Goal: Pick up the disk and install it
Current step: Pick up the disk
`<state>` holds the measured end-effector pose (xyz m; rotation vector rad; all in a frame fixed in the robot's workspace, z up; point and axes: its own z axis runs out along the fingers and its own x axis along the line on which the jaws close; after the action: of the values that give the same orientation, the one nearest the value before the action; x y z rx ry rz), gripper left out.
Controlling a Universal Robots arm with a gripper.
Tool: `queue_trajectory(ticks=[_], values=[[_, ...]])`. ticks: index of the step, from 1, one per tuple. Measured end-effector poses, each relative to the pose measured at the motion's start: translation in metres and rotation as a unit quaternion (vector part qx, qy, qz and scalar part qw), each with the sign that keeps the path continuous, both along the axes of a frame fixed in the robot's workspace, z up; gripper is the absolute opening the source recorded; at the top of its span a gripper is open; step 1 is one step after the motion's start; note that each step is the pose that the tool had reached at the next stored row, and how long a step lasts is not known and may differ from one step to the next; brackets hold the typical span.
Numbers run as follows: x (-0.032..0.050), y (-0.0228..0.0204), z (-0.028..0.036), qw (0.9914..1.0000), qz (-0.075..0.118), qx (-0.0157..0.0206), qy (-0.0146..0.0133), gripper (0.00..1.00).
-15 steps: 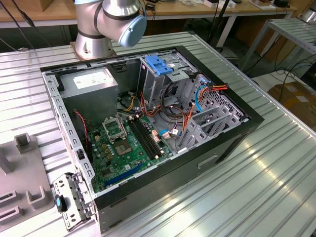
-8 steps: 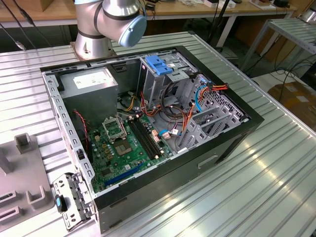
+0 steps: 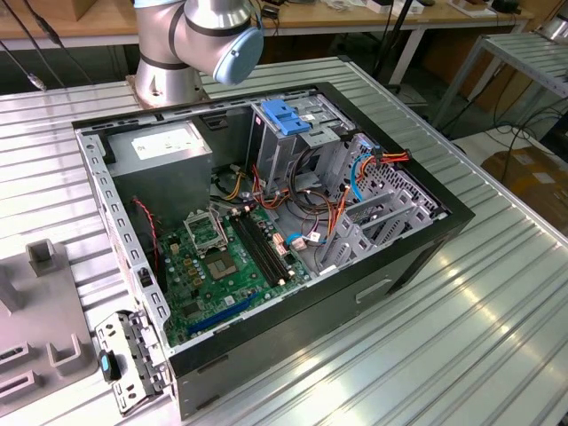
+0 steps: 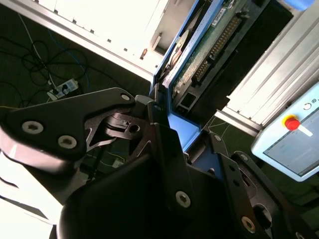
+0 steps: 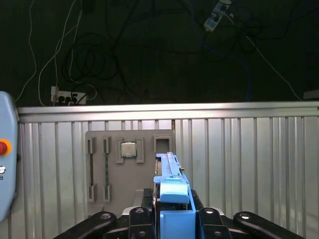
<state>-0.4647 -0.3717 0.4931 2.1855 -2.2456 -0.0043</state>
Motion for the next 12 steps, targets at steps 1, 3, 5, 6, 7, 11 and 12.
queue_trajectory(ticks=[1, 3, 5, 6, 7, 11, 12], values=[[0.0004, 0.0000, 0.0000, 1.00000, 0.000, 0.0000, 0.0000, 0.37], [0.0009, 0.0000, 0.0000, 1.00000, 0.000, 0.0000, 0.0000, 0.37], [0.0018, 0.0000, 0.0001, 1.00000, 0.000, 0.0000, 0.0000, 0.37], [0.0023, 0.0000, 0.0001, 1.00000, 0.000, 0.0000, 0.0000, 0.37], [0.0028, 0.0000, 0.0000, 1.00000, 0.000, 0.0000, 0.0000, 0.37], [0.0061, 0.0000, 0.0000, 1.00000, 0.000, 0.0000, 0.0000, 0.37], [0.0067, 0.0000, 0.0000, 1.00000, 0.000, 0.0000, 0.0000, 0.37]])
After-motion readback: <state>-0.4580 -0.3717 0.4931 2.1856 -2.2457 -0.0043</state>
